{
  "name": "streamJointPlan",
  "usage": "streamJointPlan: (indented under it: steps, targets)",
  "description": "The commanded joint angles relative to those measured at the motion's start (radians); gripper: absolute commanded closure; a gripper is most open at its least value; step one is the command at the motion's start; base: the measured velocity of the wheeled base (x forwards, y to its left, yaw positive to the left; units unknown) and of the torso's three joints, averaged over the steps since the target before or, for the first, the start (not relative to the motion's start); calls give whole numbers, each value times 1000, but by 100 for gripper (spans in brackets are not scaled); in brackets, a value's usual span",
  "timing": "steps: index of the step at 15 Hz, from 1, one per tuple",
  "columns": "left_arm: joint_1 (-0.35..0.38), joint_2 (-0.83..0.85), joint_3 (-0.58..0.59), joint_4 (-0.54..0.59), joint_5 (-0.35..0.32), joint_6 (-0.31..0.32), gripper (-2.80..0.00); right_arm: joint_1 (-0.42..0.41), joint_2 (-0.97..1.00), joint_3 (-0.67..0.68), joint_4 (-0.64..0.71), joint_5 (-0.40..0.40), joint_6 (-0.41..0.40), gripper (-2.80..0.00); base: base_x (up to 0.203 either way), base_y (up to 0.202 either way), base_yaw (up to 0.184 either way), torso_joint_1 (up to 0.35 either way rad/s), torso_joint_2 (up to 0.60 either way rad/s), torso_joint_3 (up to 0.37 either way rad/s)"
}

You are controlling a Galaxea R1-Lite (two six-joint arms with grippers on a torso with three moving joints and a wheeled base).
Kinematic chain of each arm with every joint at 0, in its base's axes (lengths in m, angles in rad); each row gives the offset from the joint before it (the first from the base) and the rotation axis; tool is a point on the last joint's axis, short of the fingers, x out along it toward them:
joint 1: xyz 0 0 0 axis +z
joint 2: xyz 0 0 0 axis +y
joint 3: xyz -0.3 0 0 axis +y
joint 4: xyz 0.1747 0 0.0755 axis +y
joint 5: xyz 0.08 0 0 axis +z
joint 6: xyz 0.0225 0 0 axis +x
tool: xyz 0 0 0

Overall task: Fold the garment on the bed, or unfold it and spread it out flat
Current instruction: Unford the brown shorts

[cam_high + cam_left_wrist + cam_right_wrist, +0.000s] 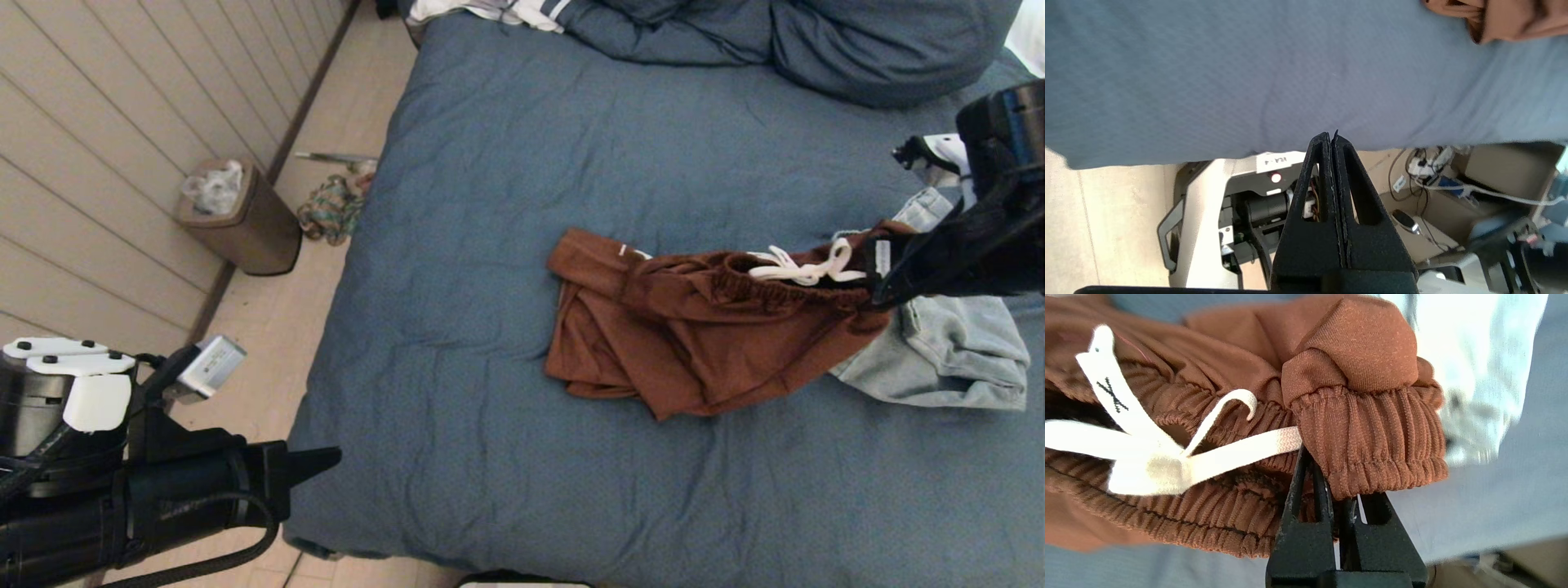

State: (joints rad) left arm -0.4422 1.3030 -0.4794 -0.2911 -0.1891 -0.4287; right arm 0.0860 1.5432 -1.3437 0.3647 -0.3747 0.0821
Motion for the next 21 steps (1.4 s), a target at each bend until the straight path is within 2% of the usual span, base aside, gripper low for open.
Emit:
streamJointPlan:
  steps: [1, 5, 6, 7, 13, 16, 17, 18, 21]
  targets:
    - [-20, -1, 4, -2, -1, -2, 0, -80, -64, 176, -81, 27, -9, 0, 0, 0, 0, 0, 0, 0]
    - [-26, 2, 10, -2, -3, -2, 0, -157, -68, 376, -301, 64, -23, 0, 0, 0, 0, 0, 0, 0]
    - [-29, 2, 10, -2, -2, -2, 0, -173, -66, 387, -312, 80, -21, -217, 0, 0, 0, 0, 0, 0]
    - [-30, 2, 11, -2, -2, -2, 0, -187, -70, 401, -314, 102, -20, -280, 0, 0, 0, 0, 0, 0]
    - [-36, 1, 13, -2, -1, -2, 0, -255, -168, 410, -313, 188, -43, -280, 0, 0, 0, 0, 0, 0]
    - [-43, 1, 13, -2, -1, -2, 0, -246, -291, 402, -304, 238, -40, -280, 0, 0, 0, 0, 0, 0]
    - [-44, 1, 13, -2, -1, -2, 0, -214, -327, 410, -298, 244, -39, -280, 0, 0, 0, 0, 0, 0]
    - [-44, 2, 12, -2, -3, -2, 0, -157, -352, 428, -281, 247, -37, 0, 0, 0, 0, 0, 0, 0]
    - [-60, 4, 12, -2, -1, -1, 0, 42, -387, 473, -218, 244, -17, 0, 0, 0, 0, 0, 0, 0]
